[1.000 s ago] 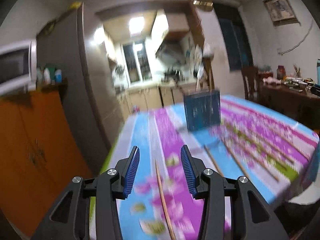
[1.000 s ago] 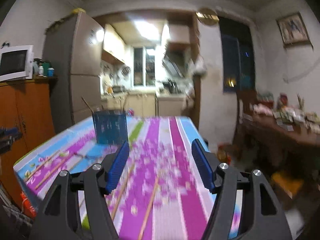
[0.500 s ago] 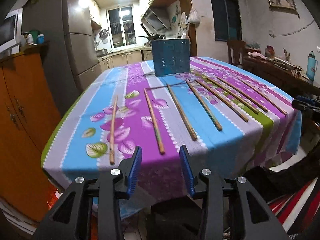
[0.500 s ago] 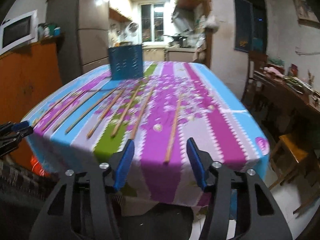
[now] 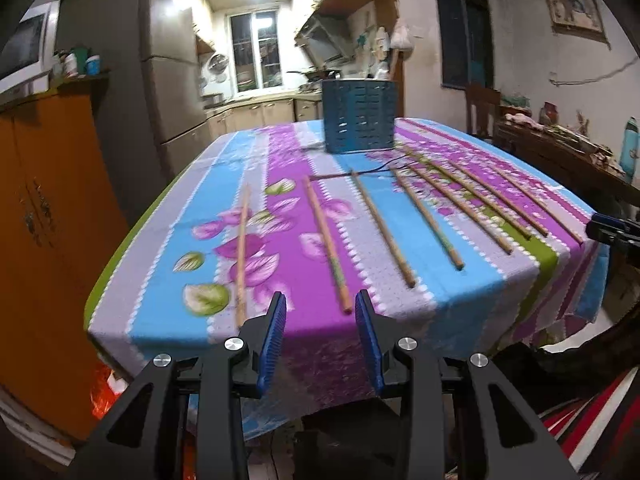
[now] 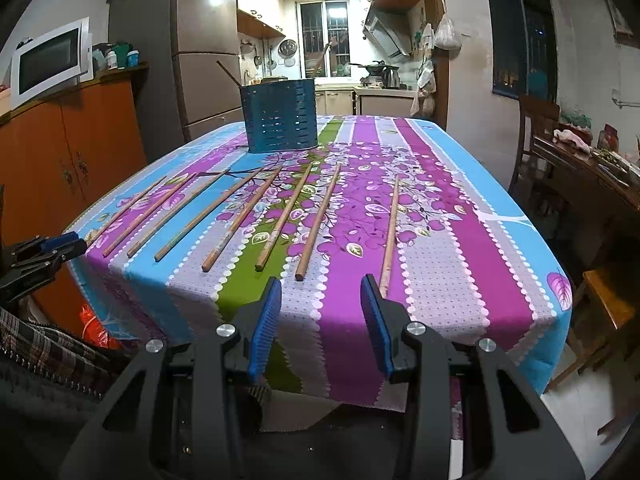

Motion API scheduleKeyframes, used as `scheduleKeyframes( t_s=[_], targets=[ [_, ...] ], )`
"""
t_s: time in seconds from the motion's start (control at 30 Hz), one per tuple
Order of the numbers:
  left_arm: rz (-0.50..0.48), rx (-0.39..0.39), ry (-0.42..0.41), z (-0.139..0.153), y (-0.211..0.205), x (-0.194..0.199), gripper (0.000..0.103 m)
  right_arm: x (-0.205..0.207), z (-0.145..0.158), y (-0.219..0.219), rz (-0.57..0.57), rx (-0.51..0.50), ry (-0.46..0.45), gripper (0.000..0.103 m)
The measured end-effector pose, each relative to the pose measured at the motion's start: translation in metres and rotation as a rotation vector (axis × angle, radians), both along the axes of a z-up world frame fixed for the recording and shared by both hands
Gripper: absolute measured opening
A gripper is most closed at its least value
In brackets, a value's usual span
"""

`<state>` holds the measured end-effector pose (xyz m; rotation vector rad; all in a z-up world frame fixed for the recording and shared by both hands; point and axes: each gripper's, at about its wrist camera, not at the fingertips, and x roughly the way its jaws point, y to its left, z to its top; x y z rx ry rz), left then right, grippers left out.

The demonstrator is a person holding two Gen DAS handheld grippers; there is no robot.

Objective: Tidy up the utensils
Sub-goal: 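Close the right tool on another chopstick while the left tool grasps one too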

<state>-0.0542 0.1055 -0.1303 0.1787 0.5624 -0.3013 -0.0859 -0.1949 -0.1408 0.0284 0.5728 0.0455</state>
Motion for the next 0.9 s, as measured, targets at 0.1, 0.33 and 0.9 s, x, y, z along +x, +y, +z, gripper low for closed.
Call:
scheduleKeyframes(
  t_s=[0.1,0.33,0.9],
  targets=[
    [-0.053,-0.006,-0.008,0.002,-0.013,0.001,0.038,0.002,0.002,0.002,0.004,-0.001,-0.009,0.039],
    [-0.073,0.025,0.01,0.003,-0.033,0.02,0.031,0.011,0.004,0.005,0.012,-0.001,-0.023,0.034],
    [-0.031,0.019,0.038,0.003,-0.034,0.045,0.026,0.055,-0.019,0.053,0.096,-0.1,0.007,0.025]
  ],
)
